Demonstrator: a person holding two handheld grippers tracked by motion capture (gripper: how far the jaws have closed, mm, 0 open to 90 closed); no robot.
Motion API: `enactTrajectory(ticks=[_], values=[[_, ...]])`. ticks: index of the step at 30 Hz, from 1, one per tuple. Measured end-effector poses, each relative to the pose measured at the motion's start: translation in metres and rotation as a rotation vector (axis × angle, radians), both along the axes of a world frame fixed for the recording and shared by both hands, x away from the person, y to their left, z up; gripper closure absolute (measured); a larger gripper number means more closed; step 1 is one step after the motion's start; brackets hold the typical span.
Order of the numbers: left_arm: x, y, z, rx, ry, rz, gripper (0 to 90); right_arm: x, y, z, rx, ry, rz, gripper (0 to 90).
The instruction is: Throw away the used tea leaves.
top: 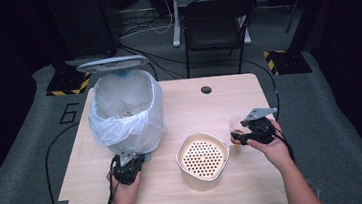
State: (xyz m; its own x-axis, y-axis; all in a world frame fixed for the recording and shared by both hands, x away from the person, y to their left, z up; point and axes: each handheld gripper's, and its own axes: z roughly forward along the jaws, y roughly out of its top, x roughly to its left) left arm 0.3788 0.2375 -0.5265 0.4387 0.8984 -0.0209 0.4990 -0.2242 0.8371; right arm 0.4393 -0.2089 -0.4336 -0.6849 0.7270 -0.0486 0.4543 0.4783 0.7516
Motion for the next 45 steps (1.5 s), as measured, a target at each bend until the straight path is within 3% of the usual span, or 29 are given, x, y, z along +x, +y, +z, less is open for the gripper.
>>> enactTrajectory(ticks=[10,17,23,30,38,45], values=[[0.000,0.000,0.000,0.003,-0.004,0.003,90.0,0.024,0.026,0.040,0.000,-0.042,0.107,36.0],[0.000,0.000,0.000,0.003,-0.004,0.003,90.0,0.037,0.047,0.059,0.003,-0.049,0.164,35.7],[0.000,0.000,0.000,-0.001,0.001,0.000,90.0,0.048,0.062,0.068,0.037,-0.068,0.221,35.7],[0.000,0.001,0.000,0.003,-0.003,0.001,90.0,0.055,0.081,0.070,0.022,-0.099,0.282,35.7],[0.000,0.002,0.001,0.001,0.011,-0.008,90.0,0.044,0.101,0.072,-0.021,-0.203,0.397,35.7],[0.000,0.002,0.001,0.004,0.010,-0.007,90.0,0.026,0.110,0.077,-0.082,-0.369,0.507,36.7]])
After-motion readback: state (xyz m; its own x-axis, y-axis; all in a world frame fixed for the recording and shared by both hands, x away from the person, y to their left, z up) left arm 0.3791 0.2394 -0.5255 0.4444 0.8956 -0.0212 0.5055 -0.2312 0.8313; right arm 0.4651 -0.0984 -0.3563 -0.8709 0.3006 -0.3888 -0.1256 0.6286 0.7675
